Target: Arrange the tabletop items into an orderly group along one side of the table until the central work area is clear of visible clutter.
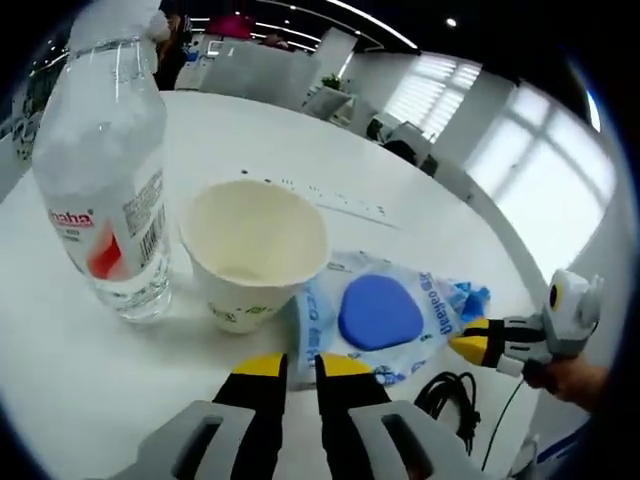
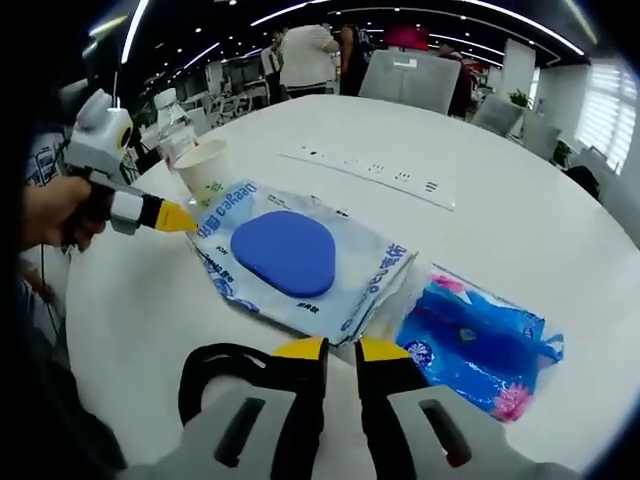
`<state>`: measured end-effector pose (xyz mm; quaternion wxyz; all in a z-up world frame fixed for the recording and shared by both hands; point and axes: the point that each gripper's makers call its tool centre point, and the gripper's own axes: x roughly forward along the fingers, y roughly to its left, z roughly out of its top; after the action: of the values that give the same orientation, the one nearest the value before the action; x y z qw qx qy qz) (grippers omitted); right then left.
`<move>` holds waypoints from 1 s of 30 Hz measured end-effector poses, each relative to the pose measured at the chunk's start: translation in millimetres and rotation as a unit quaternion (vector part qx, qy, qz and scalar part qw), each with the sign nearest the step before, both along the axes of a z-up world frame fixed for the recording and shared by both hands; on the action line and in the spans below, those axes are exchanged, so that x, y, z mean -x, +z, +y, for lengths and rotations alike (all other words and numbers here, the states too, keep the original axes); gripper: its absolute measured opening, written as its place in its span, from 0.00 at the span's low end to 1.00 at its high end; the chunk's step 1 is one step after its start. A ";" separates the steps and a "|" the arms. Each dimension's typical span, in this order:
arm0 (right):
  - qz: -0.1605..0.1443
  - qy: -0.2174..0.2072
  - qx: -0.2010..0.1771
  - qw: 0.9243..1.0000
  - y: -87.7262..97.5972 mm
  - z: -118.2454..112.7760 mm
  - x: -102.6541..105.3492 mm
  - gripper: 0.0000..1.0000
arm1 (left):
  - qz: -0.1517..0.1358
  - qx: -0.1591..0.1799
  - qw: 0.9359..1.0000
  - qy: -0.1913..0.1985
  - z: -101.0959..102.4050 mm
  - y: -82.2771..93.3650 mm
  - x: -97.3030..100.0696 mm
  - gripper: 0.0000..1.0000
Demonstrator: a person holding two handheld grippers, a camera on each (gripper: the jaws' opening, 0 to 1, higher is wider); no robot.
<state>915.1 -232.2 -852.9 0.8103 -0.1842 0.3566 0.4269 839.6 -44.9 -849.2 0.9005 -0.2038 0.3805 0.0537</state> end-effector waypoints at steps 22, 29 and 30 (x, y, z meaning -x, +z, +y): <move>0.024 -0.029 -0.026 0.999 7.3 -35.0 39.0 0.24 | -0.005 0.001 0.994 -0.108 -84.7 7.8 17.1 0.29; 0.041 -0.030 -0.016 0.999 -3.1 -42.6 54.6 0.24 | 0.002 0.016 0.989 -0.145 -120.3 3.6 25.7 0.30; 0.043 -0.030 -0.014 0.999 -4.4 -42.9 56.1 0.24 | 0.003 0.018 0.989 -0.147 -122.2 2.8 25.7 0.30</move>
<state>858.9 -275.0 -857.4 0.8093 -0.1432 0.3902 0.4151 813.9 -167.1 -846.4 0.8935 -0.1616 0.4101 -0.0855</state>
